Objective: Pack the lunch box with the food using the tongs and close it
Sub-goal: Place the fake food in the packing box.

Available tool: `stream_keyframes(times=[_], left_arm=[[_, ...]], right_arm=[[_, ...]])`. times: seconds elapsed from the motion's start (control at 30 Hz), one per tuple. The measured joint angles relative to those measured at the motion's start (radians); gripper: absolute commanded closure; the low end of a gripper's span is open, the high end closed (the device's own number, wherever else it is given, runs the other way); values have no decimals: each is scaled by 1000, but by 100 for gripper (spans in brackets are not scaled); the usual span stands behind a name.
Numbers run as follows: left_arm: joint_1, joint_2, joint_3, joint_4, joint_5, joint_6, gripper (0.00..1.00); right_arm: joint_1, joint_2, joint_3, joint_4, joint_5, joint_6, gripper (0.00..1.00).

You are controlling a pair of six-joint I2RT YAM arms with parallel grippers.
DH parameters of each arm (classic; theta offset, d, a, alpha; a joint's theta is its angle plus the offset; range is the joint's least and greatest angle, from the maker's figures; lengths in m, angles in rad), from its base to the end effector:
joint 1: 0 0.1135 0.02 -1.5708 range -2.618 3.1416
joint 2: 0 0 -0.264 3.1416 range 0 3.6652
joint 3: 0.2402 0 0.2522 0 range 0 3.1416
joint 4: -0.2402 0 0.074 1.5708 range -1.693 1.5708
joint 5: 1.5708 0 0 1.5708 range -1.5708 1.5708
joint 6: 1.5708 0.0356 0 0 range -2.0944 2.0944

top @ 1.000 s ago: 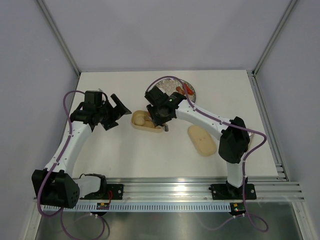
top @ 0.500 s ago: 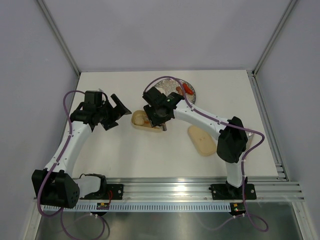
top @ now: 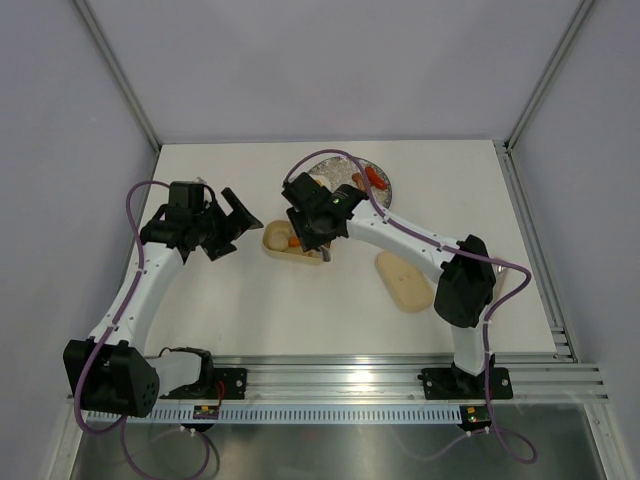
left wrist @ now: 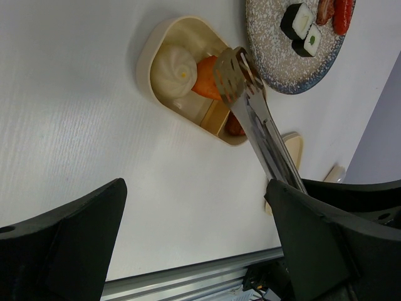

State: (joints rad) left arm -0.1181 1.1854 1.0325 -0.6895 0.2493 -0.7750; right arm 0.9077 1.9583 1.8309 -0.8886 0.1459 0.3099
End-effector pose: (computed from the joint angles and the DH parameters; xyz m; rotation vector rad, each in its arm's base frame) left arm 0.2415 -0.0375 0.2992 -0.6935 2.4052 -0.6942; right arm 0.2675 0.3340 0.2935 -0.7119 2.4936 0.2668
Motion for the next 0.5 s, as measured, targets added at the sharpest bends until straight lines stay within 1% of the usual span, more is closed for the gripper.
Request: stream_keyframes(times=[0.07, 0.1, 0.13, 0.33, 0.5], left_arm=[[0, 0, 0, 0, 0, 0, 1], [0, 0, 0, 0, 0, 0, 1], [0, 0, 0, 0, 0, 0, 1], [0, 0, 0, 0, 0, 0, 1], [0, 0, 0, 0, 0, 0, 1]], right_arm=[[0, -6, -1, 0, 14, 1, 63], [0, -12, -3, 0, 24, 1, 66], [0, -20, -8, 1, 32, 1, 67], [1, -92, -86, 5, 93, 15, 76], [1, -132, -137, 4, 127, 31, 80]])
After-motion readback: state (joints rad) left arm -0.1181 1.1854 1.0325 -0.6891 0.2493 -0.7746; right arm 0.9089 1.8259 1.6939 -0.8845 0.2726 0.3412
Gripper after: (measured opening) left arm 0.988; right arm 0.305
